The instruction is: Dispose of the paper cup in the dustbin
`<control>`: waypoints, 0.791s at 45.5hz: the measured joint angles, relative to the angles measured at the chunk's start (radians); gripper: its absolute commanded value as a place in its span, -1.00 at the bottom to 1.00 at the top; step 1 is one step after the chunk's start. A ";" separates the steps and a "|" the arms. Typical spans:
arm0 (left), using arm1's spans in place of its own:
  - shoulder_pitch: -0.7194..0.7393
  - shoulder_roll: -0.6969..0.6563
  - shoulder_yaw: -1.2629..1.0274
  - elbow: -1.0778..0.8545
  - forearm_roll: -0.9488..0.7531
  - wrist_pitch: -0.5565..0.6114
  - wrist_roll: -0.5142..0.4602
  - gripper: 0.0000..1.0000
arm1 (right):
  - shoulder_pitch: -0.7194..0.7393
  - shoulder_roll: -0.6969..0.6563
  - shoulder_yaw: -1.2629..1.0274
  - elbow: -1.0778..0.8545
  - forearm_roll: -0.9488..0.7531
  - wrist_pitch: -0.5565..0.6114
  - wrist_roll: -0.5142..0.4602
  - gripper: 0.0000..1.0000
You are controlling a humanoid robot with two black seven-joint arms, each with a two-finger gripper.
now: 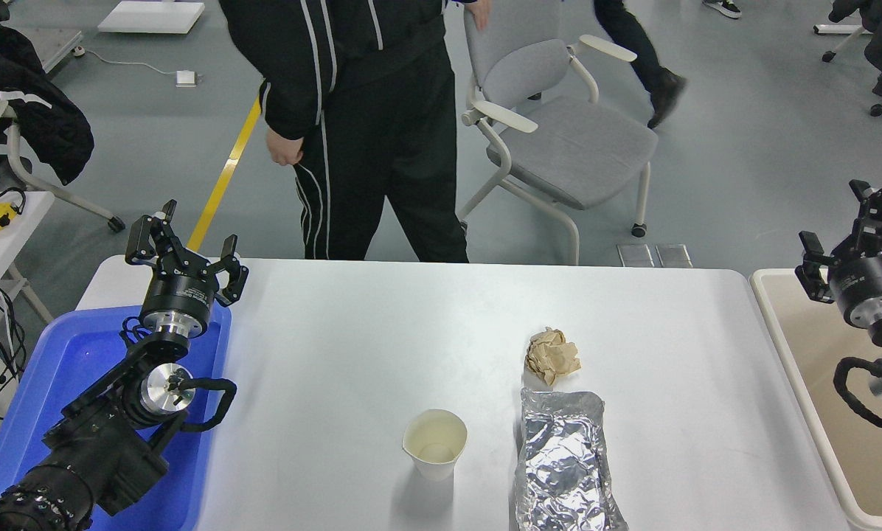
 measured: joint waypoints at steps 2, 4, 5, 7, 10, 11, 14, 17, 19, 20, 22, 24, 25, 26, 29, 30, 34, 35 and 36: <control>0.000 0.000 0.000 0.000 0.000 0.000 0.000 1.00 | 0.000 0.000 0.000 0.000 0.000 0.000 0.000 0.98; 0.000 0.000 0.000 0.000 0.000 0.000 0.000 1.00 | -0.001 0.000 0.000 0.000 0.000 0.000 0.000 0.98; 0.000 0.000 0.000 0.000 0.000 0.000 0.000 1.00 | -0.001 0.000 0.000 -0.001 0.000 0.000 0.000 0.98; 0.000 0.000 0.000 0.000 0.000 0.000 0.000 1.00 | -0.002 0.000 0.000 -0.001 0.000 0.000 0.000 0.98; 0.000 0.000 0.000 0.000 0.000 0.000 0.000 1.00 | -0.004 0.002 0.000 -0.001 0.000 0.000 0.000 0.98; 0.000 0.000 0.001 0.000 0.000 0.000 0.000 1.00 | -0.004 0.004 0.000 -0.001 0.000 0.000 0.000 0.98; 0.000 0.000 0.001 0.000 0.000 0.000 0.000 1.00 | -0.003 0.007 0.000 -0.001 0.000 0.001 0.000 0.98; 0.000 0.000 0.001 0.000 0.000 0.000 0.000 1.00 | -0.001 0.011 0.000 0.000 0.000 0.001 0.000 0.98; 0.000 0.000 0.001 0.000 0.000 0.000 0.000 1.00 | 0.000 0.012 0.001 0.000 0.000 0.001 0.000 0.98; 0.000 0.000 0.001 0.000 0.000 0.000 0.000 1.00 | 0.000 0.012 0.001 0.000 0.000 0.001 0.000 0.98; 0.000 0.000 0.001 0.000 0.000 0.000 0.000 1.00 | 0.000 0.013 0.001 0.000 0.000 0.004 0.000 0.98; 0.000 0.000 0.000 0.000 0.000 0.000 0.000 1.00 | 0.000 0.014 0.001 0.000 0.001 0.006 0.000 0.98; 0.000 0.000 0.000 0.000 0.000 0.000 0.000 1.00 | 0.000 0.014 0.000 0.000 0.001 0.007 0.000 0.98; 0.000 0.000 0.000 0.000 0.000 0.000 0.000 1.00 | 0.000 0.014 -0.002 0.000 0.001 0.008 0.000 0.98; 0.000 0.000 0.000 0.000 0.000 0.000 0.000 1.00 | 0.000 0.015 -0.005 0.000 0.001 0.010 -0.001 0.98; 0.000 0.000 0.000 0.000 0.000 0.000 0.000 1.00 | 0.000 0.015 -0.006 0.000 0.001 0.010 -0.001 0.98; 0.000 0.000 0.000 0.000 0.000 0.000 0.000 1.00 | 0.001 0.015 -0.010 -0.001 0.000 0.012 -0.001 0.98; 0.000 0.000 0.000 0.000 0.000 0.000 0.000 1.00 | 0.001 0.014 -0.011 -0.001 0.000 0.013 -0.001 0.98; 0.000 0.000 0.000 0.000 0.000 0.000 0.000 1.00 | 0.001 0.014 -0.011 -0.001 0.000 0.013 -0.001 0.98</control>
